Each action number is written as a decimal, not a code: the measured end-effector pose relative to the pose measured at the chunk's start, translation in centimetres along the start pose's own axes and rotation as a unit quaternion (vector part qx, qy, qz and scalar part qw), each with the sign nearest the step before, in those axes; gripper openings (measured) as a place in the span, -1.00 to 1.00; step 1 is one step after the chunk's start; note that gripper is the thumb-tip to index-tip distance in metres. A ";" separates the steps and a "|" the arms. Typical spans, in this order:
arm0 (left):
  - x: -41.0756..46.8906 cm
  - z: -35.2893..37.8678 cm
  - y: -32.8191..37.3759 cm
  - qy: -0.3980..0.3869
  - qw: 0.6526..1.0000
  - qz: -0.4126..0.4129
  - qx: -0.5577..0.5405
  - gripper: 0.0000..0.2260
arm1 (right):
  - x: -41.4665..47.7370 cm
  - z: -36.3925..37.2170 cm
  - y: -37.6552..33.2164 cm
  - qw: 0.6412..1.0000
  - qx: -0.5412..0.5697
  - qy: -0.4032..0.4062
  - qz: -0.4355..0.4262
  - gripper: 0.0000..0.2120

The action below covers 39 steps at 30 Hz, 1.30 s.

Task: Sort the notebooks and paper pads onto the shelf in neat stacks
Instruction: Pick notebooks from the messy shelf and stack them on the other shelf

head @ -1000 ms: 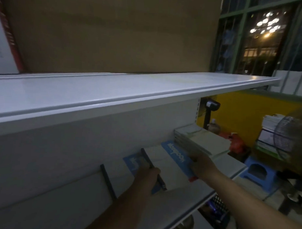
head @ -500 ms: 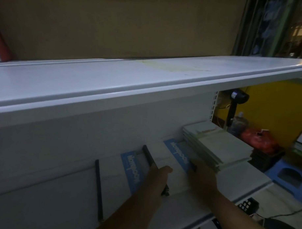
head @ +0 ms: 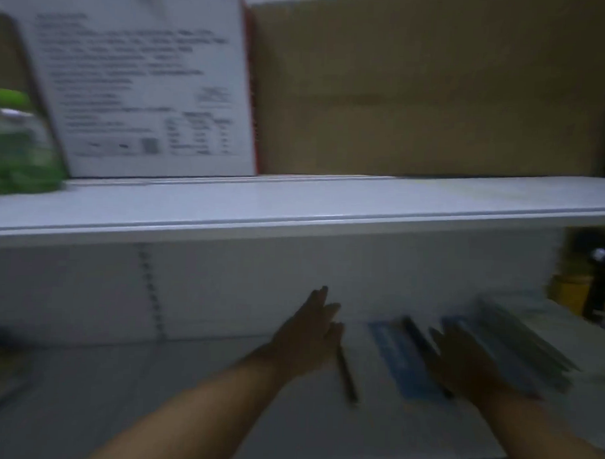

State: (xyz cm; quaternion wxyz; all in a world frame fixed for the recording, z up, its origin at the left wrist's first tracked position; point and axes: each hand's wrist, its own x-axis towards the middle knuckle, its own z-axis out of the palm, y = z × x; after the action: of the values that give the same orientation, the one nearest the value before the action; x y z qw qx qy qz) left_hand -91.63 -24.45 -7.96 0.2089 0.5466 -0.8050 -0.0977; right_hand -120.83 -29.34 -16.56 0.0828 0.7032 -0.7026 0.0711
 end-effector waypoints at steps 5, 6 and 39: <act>-13.1 -12.8 -13.3 -0.047 0.964 -0.151 0.215 -0.49 | -6.1 -7.6 -23.9 0.959 0.044 -0.084 -0.267 -0.46; -16.6 -15.0 -15.5 -0.040 0.953 -0.193 0.229 -0.48 | -7.6 -8.4 -28.4 0.943 0.059 -0.097 -0.314 -0.46; -51.7 -36.4 -50.9 0.064 0.872 -0.475 0.101 -0.48 | -12.8 -13.6 -92.8 0.848 0.236 -0.020 -0.475 -0.72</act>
State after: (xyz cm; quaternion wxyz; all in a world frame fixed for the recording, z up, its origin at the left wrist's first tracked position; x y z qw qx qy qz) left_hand -16.49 6.27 -6.94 0.1320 0.8861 -0.4390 -0.0683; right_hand -27.84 -14.02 -7.54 -0.0759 0.9505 -0.2466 0.1733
